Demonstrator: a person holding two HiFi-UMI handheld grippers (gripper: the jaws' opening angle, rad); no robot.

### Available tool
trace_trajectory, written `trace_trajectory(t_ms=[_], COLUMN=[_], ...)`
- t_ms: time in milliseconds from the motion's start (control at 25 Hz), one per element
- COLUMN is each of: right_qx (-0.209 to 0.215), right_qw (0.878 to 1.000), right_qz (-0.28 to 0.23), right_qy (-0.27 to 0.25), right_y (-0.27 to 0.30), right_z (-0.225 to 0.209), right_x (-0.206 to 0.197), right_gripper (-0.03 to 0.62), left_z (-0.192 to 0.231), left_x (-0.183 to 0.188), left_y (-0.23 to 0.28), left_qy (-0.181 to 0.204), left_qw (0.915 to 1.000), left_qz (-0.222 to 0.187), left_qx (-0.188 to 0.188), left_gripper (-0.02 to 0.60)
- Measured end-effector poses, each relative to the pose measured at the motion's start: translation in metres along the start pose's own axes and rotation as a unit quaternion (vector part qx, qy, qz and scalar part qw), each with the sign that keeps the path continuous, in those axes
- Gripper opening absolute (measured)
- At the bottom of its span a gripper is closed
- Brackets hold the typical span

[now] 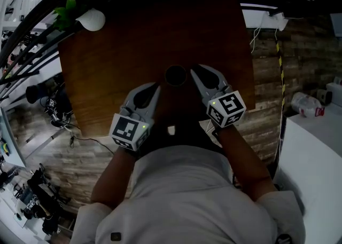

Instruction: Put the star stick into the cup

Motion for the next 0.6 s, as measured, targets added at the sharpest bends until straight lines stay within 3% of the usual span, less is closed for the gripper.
trace_trajectory(t_ms=[320,600], right_qx=[-0.008,-0.014], right_qw=[1.000,1.000], right_qz=[0.003,-0.009], right_qy=[-0.008,-0.017], right_y=[0.000,-0.010], right_z=[-0.003,0.002], right_x=[0.006,0.017], right_gripper=[0.126,0.137], left_z=[0.002,-0.003], left_x=[-0.002,0.009], left_y=[-0.002,-0.008], left_qy=[0.001,0.009], left_qw=[1.0000,0.9999], left_qz=[0.002,-0.005], left_qx=[0.001,-0.001], left_gripper=[0.002,0.002])
Point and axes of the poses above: the fingertips, and each gripper's own axes: y forward along the fingers, z to its left, x out of its top, the point moved 6 cm from there along -y, backward along the fingers, and after that the axes turned 14 degrees about y, right-handed, at the moved point
